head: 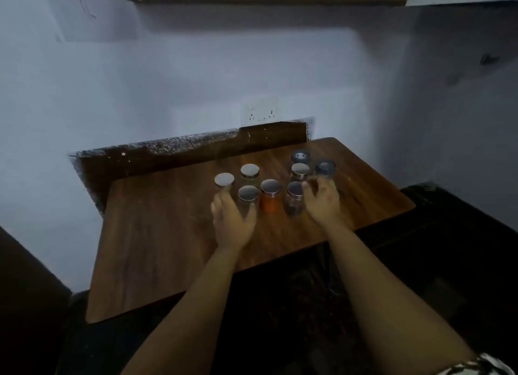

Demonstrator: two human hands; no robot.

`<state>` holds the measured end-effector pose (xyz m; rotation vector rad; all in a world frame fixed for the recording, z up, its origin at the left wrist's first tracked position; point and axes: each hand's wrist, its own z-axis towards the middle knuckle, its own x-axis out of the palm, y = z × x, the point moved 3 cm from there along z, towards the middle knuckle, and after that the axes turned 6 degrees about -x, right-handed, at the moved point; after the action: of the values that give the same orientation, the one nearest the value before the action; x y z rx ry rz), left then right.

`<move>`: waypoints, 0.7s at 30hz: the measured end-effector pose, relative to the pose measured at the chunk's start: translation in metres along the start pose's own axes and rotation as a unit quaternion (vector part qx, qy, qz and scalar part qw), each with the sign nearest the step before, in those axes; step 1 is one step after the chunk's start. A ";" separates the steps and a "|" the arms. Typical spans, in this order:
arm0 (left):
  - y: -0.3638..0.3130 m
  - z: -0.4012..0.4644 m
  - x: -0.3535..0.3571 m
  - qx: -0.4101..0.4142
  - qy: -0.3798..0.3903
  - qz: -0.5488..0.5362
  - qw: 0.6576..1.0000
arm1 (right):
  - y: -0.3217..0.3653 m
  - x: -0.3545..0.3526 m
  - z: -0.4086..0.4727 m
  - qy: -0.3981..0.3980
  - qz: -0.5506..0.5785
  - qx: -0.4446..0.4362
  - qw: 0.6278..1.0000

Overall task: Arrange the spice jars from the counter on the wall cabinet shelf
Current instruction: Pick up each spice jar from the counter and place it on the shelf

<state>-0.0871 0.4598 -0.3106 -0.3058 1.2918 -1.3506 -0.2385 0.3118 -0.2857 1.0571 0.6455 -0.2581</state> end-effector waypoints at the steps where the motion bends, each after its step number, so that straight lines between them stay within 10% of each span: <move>1: 0.012 0.002 0.015 -0.026 0.030 -0.002 0.999 | -0.015 0.008 0.003 0.017 -0.007 0.004 1.000; 7: 0.053 0.011 0.089 -0.165 0.121 0.014 0.979 | -0.084 0.063 0.035 0.140 -0.039 0.020 0.989; 21: 0.075 0.066 0.139 -0.241 0.054 0.022 0.969 | -0.080 0.168 0.125 0.347 -0.089 -0.208 0.910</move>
<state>-0.0337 0.3358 -0.4155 -0.5380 1.7051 -1.0133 -0.1000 0.1816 -0.4041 0.6557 1.3780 0.1168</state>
